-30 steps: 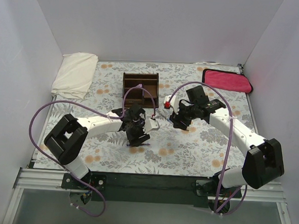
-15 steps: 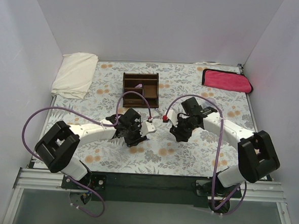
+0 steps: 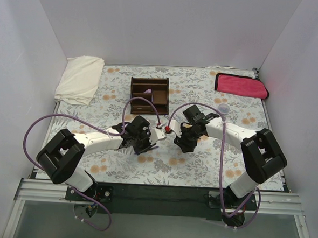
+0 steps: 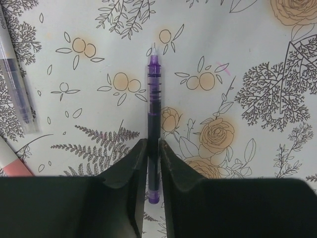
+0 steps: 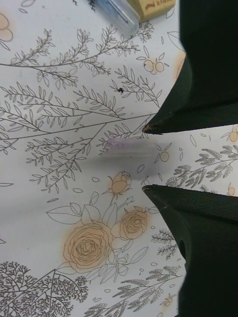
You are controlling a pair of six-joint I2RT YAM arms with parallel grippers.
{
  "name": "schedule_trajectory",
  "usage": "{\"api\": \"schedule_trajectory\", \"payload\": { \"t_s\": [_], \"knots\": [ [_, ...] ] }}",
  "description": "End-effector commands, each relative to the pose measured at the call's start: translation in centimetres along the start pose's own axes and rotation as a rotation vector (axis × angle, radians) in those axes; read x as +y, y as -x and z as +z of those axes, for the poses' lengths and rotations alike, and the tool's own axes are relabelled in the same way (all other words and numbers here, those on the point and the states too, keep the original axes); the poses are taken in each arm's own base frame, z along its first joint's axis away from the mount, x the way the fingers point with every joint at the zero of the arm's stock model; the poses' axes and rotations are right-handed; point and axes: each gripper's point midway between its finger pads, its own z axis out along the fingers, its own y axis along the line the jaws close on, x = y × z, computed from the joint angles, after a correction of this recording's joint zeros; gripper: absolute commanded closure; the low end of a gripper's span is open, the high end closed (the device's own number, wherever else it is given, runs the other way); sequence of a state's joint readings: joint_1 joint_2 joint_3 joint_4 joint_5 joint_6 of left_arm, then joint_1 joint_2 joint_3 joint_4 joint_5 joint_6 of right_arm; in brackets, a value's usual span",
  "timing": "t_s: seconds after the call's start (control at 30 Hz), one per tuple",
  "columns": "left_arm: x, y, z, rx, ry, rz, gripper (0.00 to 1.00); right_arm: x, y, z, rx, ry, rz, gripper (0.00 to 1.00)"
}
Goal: Sort the stationery into containers
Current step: Pick up the pen from the center of the board.
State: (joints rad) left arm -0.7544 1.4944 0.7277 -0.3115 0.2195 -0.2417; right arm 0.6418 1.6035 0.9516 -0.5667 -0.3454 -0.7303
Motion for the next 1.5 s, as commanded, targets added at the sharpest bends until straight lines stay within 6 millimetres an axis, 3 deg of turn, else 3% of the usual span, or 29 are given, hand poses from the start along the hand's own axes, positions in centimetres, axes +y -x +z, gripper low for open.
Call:
{"api": "schedule_trajectory", "payload": {
  "t_s": [0.0,0.1,0.2,0.3,0.47,0.6,0.7,0.9,1.13,1.23,1.33,1.47],
  "knots": [
    [-3.0,-8.0,0.6,0.242,-0.080,-0.053,0.83,-0.7,1.8,0.1,-0.042,-0.016,-0.018,0.49],
    [-3.1,-8.3,0.6,0.247,-0.072,-0.063,0.71,-0.4,1.7,0.2,-0.042,-0.016,-0.021,0.49],
    [-3.1,-8.6,0.7,0.251,-0.067,-0.063,0.70,-0.3,1.6,0.1,-0.041,-0.027,-0.018,0.49],
    [-3.5,-9.6,1.1,0.291,-0.077,-0.061,0.75,0.0,1.2,0.1,-0.039,-0.029,-0.013,0.49],
    [-4.3,-10.8,1.4,0.314,-0.098,-0.092,1.00,0.8,0.1,0.0,-0.031,-0.036,0.003,0.50],
    [-4.8,-10.5,1.6,0.294,-0.117,-0.117,1.00,1.5,0.0,-0.3,-0.052,-0.038,0.015,0.51],
    [-4.1,-8.4,1.1,0.214,-0.103,-0.149,1.00,2.0,0.5,-0.8,-0.097,-0.039,0.032,0.53],
    [-3.1,-6.4,0.1,0.146,-0.090,-0.190,1.00,2.5,1.5,-1.6,-0.196,-0.073,0.002,0.53],
    [-2.7,-1.6,-3.2,0.020,-0.126,-0.171,1.00,3.3,5.8,-4.1,-0.378,-0.040,-0.101,0.53],
    [-3.4,0.1,-4.7,-0.022,-0.184,-0.178,1.00,3.9,7.9,-5.2,-0.446,-0.051,-0.244,0.53],
    [-3.1,2.1,-6.0,-0.039,-0.252,-0.250,1.00,4.2,9.9,-6.3,-0.472,-0.148,-0.436,0.53],
    [-2.2,5.0,-8.0,-0.088,-0.308,-0.299,1.00,6.1,11.7,-6.8,-0.509,-0.221,-0.627,0.53]
  ]
}}
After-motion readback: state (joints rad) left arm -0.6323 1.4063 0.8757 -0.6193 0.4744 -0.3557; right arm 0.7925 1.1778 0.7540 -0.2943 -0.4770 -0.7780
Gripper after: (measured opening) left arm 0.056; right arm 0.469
